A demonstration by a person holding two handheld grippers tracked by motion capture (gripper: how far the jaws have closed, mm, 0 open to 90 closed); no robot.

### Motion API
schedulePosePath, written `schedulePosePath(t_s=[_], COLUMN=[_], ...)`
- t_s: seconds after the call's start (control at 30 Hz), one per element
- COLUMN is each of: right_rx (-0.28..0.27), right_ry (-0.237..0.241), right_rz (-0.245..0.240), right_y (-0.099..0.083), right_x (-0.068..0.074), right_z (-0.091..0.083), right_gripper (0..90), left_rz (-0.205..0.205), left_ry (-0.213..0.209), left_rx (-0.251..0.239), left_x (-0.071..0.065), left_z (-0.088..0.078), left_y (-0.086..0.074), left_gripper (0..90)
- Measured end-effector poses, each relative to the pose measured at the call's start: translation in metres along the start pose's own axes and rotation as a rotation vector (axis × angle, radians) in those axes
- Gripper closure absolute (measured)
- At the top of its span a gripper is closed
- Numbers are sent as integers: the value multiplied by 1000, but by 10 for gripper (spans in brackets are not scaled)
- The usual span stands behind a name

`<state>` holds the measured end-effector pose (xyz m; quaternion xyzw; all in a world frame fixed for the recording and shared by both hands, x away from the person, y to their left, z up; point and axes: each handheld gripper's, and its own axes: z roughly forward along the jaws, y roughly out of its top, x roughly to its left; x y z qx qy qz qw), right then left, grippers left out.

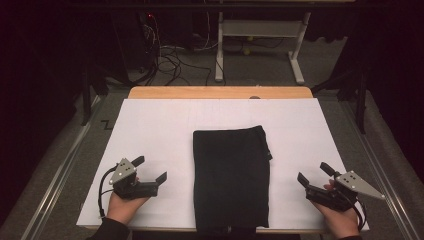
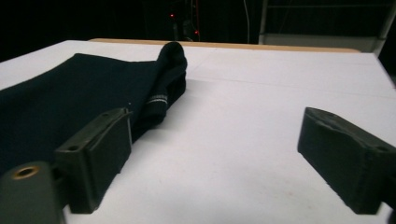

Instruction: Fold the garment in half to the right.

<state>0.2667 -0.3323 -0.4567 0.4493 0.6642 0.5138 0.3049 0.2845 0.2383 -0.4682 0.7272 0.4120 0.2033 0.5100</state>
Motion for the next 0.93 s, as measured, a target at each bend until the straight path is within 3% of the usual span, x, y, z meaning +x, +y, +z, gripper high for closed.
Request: schedulePosePath(t_s=[0.1,0.37,0.47,0.93], right_rx=[5,11,0,-13], right_ry=[-3,8,3,-23], right_rz=[-14,-57,-77,-54], right_y=[-1,2,4,0], right_x=[2,23,28,18], right_z=[1,1,-2,-4], right_gripper=[0,0,0,0], left_rz=[-5,34,23,27], left_ry=[3,-4,-3,-8], left_rx=[-10,-21,-37,-22], left_x=[4,-1,-2,-4], left_z=[-5,-3,-6,0], left_y=[-2,0,1,0], left_gripper=[0,0,0,0])
